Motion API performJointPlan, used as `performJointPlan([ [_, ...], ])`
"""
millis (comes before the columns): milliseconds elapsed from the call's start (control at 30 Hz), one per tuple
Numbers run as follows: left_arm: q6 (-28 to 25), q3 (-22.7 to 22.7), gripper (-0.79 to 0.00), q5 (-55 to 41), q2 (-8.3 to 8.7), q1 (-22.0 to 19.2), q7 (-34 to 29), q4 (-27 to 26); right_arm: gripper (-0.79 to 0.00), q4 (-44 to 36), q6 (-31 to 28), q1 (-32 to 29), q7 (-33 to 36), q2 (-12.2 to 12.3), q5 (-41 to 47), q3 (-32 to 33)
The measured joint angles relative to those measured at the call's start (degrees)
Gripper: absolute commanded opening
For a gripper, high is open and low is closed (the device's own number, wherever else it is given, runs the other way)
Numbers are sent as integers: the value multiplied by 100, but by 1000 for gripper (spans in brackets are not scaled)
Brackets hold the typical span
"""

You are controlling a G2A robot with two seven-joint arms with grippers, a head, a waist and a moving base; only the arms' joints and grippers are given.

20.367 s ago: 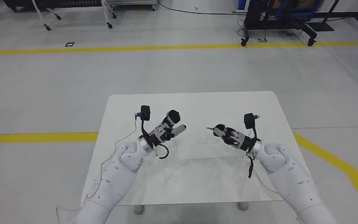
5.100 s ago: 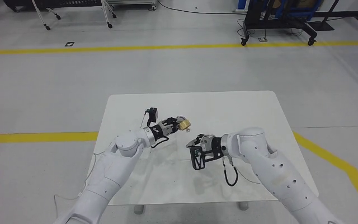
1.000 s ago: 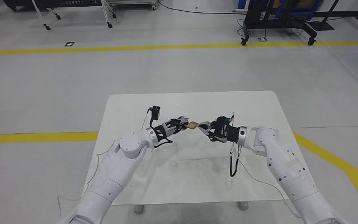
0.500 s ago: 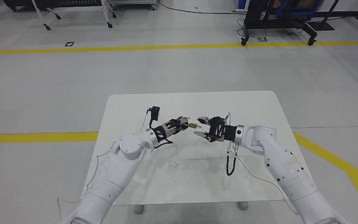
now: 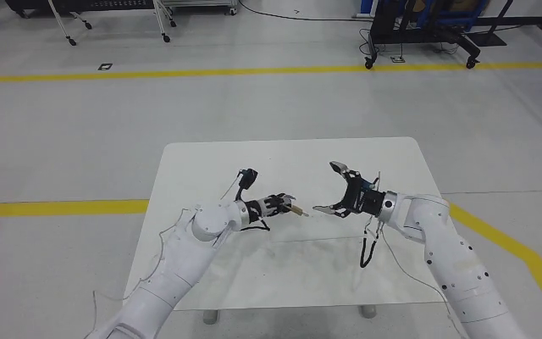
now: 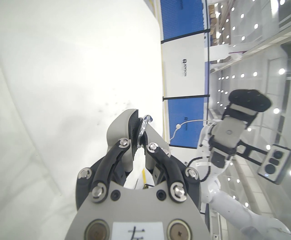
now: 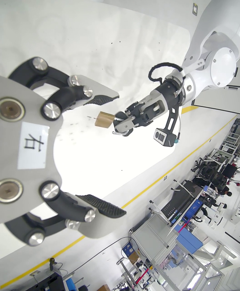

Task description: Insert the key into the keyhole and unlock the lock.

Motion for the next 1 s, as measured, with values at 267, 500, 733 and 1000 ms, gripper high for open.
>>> performJointPlan([
  [267, 451, 374, 0, 552, -80, -151, 11, 76, 0, -1, -1, -1, 0, 0, 0, 1],
  [500, 574, 431, 0, 766, -96, -188, 49, 76, 0, -1, -1, -1, 0, 0, 0, 1],
  [733, 502, 128, 0, 608, -48, -149, 188, 24, 0, -1, -1, -1, 0, 0, 0, 1],
  [1000, 363, -613, 0, 142, 81, 169, 662, -432, 0, -1, -1, -1, 0, 0, 0, 1],
])
